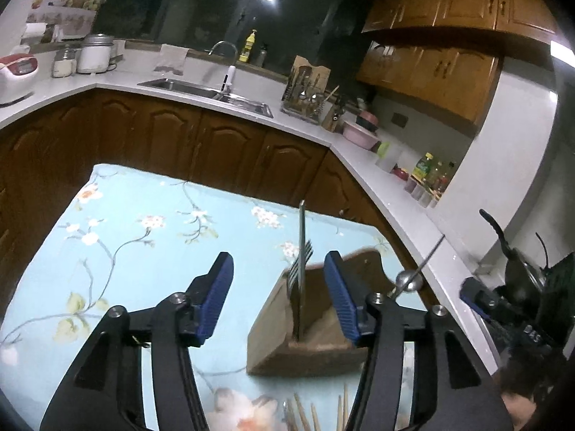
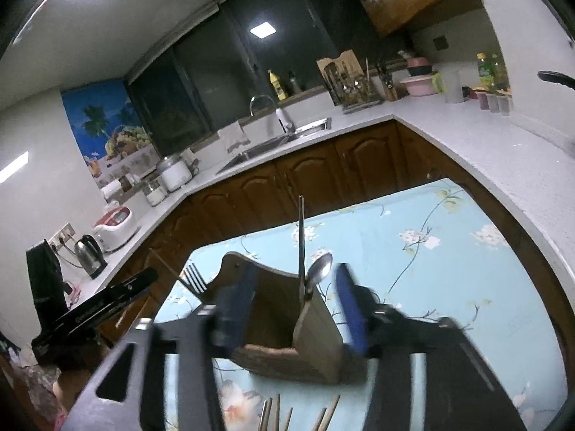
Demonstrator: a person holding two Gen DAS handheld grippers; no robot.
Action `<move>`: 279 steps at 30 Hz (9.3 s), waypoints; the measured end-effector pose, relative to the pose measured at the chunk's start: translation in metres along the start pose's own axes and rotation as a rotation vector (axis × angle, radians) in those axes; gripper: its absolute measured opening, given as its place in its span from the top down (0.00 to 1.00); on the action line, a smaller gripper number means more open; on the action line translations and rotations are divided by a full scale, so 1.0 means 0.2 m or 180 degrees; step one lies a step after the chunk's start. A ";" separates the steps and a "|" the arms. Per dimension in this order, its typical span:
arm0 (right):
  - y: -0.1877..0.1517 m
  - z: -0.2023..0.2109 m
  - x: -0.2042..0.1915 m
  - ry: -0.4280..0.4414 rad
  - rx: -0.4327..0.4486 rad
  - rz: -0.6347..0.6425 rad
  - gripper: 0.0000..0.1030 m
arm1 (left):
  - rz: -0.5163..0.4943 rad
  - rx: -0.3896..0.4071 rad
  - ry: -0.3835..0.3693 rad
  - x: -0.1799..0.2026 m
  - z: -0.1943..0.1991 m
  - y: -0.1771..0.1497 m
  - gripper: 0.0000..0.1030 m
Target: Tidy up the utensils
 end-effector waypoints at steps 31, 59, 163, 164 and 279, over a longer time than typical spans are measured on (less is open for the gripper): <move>-0.72 0.62 0.32 -0.0411 -0.0276 -0.0177 0.09 | 0.0016 -0.0628 0.0051 0.08 0.51 -0.86 0.12; -0.73 0.51 0.44 -0.0744 -0.0453 -0.0205 0.09 | -0.0619 -0.1449 0.0089 0.38 -0.05 -0.98 0.18; -0.23 0.50 -0.25 0.0058 -0.0021 0.0390 0.96 | -0.0420 0.0058 -0.0258 0.07 0.80 -0.19 0.97; -0.22 0.50 -0.25 0.0060 0.0007 0.0387 0.96 | -0.0411 0.0075 -0.0266 0.07 0.79 -0.17 0.97; -0.84 0.50 0.23 -0.0401 -0.0389 0.0081 0.02 | 0.0154 -0.0817 0.0305 -0.10 0.53 -0.98 0.11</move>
Point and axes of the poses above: each gripper's, at about its wrist camera, not at the fingertips, and z roughly against the way its jaws point, x to its right, y to its top, the point moved 5 cm from there along -z, roughly the way its jaws point, and after that the axes turned 11 degrees about -z, right-handed, at the moved point
